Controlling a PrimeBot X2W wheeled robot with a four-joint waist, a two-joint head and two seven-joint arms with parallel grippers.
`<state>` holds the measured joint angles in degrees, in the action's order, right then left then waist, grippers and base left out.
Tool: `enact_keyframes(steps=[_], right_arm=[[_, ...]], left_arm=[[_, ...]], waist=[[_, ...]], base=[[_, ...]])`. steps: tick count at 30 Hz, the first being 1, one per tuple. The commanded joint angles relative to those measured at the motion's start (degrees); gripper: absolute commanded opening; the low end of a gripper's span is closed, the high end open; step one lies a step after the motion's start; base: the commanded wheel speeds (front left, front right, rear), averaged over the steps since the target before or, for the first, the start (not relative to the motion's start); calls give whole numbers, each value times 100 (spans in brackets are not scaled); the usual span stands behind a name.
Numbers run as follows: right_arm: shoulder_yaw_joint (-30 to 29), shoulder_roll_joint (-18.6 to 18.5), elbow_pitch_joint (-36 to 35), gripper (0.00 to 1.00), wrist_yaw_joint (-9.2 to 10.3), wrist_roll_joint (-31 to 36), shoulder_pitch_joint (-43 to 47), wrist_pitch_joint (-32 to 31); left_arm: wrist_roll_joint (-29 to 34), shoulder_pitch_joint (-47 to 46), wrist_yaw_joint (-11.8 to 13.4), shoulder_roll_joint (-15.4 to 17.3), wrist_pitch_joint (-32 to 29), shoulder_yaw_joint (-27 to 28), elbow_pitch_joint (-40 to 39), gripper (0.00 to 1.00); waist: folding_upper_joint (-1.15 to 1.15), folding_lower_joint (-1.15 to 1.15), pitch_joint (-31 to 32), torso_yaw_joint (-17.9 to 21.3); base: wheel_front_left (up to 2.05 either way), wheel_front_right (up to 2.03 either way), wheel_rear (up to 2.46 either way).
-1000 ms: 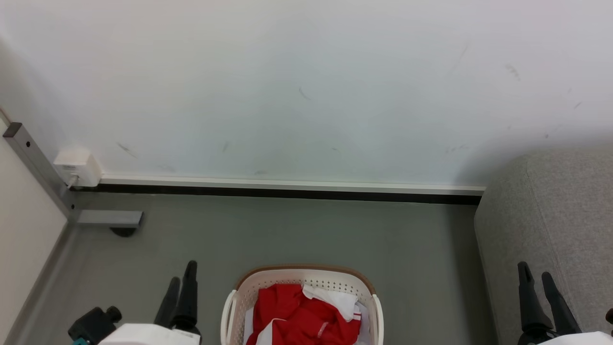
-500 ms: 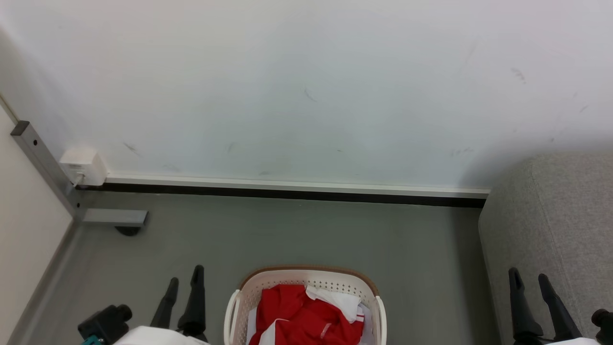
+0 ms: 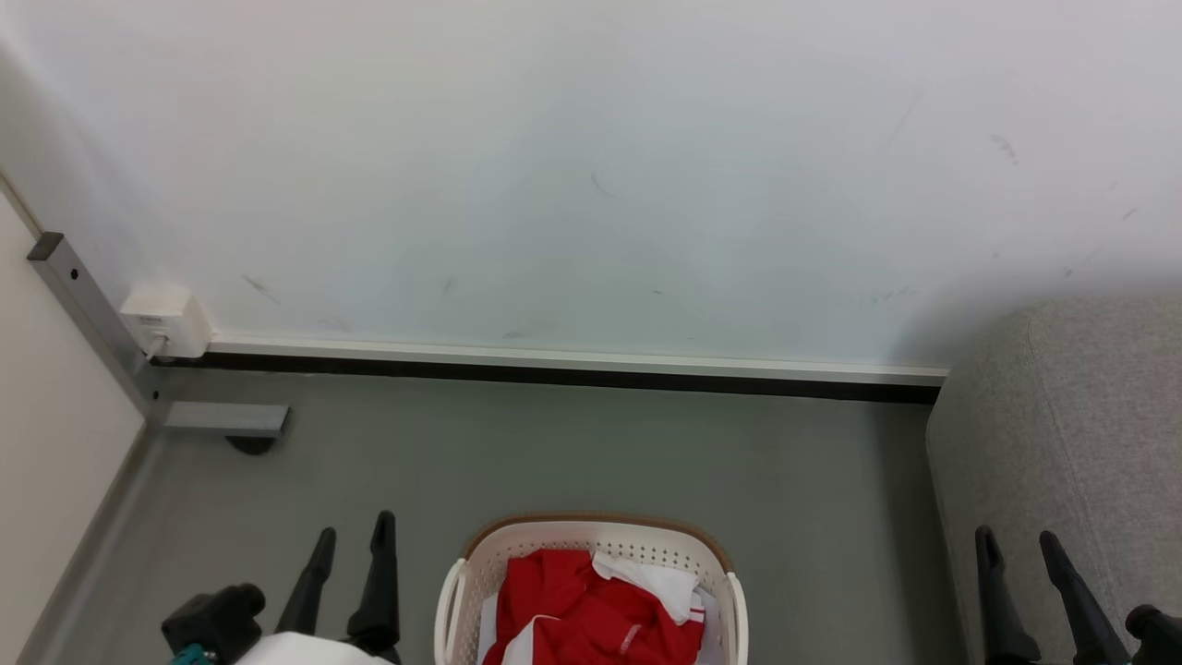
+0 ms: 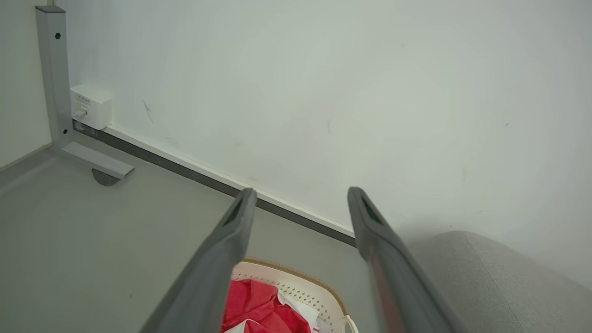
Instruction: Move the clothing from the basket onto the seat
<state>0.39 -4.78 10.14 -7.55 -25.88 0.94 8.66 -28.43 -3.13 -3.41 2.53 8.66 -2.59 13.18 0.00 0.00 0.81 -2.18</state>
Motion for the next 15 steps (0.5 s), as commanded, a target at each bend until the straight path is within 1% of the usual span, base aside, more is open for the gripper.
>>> enact_keyframes(steps=[1, 7, 15], right_arm=[[-9, -23, -73, 100, 7, 198, 7, 67], [-79, -12, -44, 100, 8, 447, 72, 149], [-108, -12, 68, 100, 8, 487, 141, 259]], left_arm=[[231, 10, -1, 52, 69, -5, -43, 100], [586, 47, -55, 54, 149, -12, -3, 100], [1017, 93, -72, 66, 255, 60, 127, 100]], waist=[[0, 0, 5, -5], [0, 0, 12, -23], [0, 0, 20, -53]], base=[[0, 0, 0], [0, 0, 0], [0, 0, 0]])
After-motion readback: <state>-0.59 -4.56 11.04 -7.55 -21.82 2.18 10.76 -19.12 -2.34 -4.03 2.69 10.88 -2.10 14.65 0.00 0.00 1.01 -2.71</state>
